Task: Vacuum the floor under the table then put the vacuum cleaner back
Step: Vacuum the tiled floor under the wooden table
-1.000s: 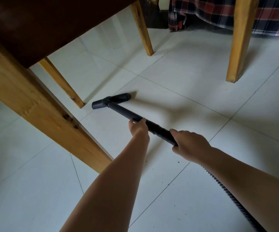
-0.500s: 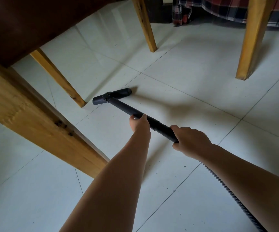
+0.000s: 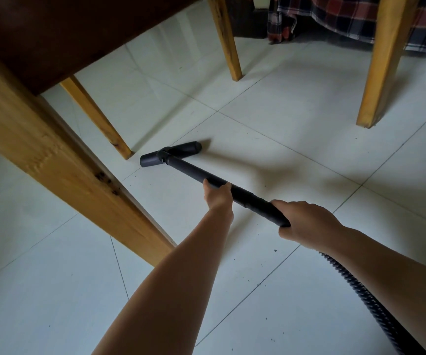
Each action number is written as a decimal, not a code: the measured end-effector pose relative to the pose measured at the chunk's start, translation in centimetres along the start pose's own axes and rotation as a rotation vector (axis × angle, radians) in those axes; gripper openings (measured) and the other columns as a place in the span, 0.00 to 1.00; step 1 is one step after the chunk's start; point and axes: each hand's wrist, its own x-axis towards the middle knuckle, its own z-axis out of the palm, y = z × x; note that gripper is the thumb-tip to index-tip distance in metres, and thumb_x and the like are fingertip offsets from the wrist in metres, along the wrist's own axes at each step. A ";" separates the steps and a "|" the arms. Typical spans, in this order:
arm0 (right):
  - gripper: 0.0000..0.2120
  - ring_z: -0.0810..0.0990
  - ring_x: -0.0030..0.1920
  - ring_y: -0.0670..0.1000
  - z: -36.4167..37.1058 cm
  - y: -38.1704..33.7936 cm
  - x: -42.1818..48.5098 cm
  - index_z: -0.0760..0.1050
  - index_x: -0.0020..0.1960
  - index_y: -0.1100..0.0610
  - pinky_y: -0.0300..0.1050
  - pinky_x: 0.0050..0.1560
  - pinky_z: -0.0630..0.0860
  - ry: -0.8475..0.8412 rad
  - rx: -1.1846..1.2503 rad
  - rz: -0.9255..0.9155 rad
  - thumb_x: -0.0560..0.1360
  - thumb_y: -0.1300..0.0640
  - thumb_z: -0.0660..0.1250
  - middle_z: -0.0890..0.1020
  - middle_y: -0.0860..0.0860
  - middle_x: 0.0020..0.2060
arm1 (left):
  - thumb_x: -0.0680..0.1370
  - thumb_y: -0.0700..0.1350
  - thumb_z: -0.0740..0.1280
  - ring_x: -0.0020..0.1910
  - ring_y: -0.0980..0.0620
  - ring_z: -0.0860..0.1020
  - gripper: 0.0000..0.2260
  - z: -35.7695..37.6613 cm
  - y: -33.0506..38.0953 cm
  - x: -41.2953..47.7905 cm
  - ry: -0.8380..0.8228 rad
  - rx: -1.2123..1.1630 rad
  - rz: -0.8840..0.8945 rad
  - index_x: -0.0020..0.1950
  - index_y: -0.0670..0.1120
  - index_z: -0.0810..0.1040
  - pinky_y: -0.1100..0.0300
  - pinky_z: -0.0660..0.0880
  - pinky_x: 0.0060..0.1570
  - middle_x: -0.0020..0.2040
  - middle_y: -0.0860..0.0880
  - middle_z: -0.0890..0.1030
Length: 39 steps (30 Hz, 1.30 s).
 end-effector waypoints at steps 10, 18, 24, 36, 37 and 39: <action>0.08 0.67 0.27 0.48 -2.3 1.3 -4.8 0.66 0.48 0.51 0.41 0.26 0.60 -0.059 -0.068 -0.011 0.70 0.60 0.61 0.70 0.48 0.32 | 0.77 0.39 0.64 0.55 0.44 0.76 0.10 -0.7 -1.5 -4.5 -0.019 0.085 0.002 0.46 0.51 0.65 0.53 0.71 0.57 0.47 0.49 0.74; 0.10 0.69 0.27 0.49 -3.0 2.3 -8.4 0.66 0.48 0.50 0.41 0.26 0.60 -0.073 -0.084 -0.008 0.70 0.60 0.61 0.72 0.48 0.33 | 0.77 0.42 0.66 0.62 0.44 0.75 0.24 -1.3 -3.5 -7.4 -0.039 0.078 0.026 0.71 0.45 0.62 0.50 0.69 0.65 0.62 0.45 0.75; 0.15 0.68 0.30 0.48 -2.5 3.2 -10.9 0.65 0.55 0.46 0.40 0.27 0.59 -0.086 -0.102 -0.001 0.72 0.60 0.60 0.72 0.47 0.40 | 0.76 0.40 0.67 0.60 0.44 0.76 0.21 -1.1 -5.2 -8.9 -0.018 0.078 -0.012 0.67 0.41 0.65 0.53 0.70 0.59 0.56 0.45 0.76; 0.24 0.71 0.41 0.52 -1.4 5.6 -11.8 0.65 0.66 0.46 0.40 0.30 0.61 0.047 -0.156 0.070 0.75 0.65 0.57 0.74 0.48 0.49 | 0.75 0.43 0.68 0.55 0.43 0.78 0.21 0.8 -7.1 -9.7 -0.020 0.130 0.008 0.64 0.42 0.64 0.53 0.73 0.52 0.59 0.42 0.77; 0.24 0.71 0.43 0.52 -1.2 5.7 -11.7 0.65 0.66 0.46 0.41 0.34 0.62 0.062 -0.171 0.064 0.74 0.65 0.58 0.75 0.49 0.49 | 0.75 0.43 0.68 0.53 0.43 0.78 0.20 1.0 -7.2 -9.8 -0.017 0.127 0.006 0.63 0.41 0.64 0.55 0.72 0.49 0.59 0.42 0.77; 0.25 0.74 0.47 0.53 -0.8 6.0 -11.6 0.66 0.66 0.46 0.43 0.40 0.63 0.091 -0.189 0.057 0.73 0.67 0.58 0.76 0.49 0.49 | 0.75 0.43 0.68 0.50 0.44 0.77 0.20 1.2 -7.2 -9.8 -0.012 0.115 -0.001 0.62 0.41 0.64 0.58 0.70 0.45 0.58 0.42 0.77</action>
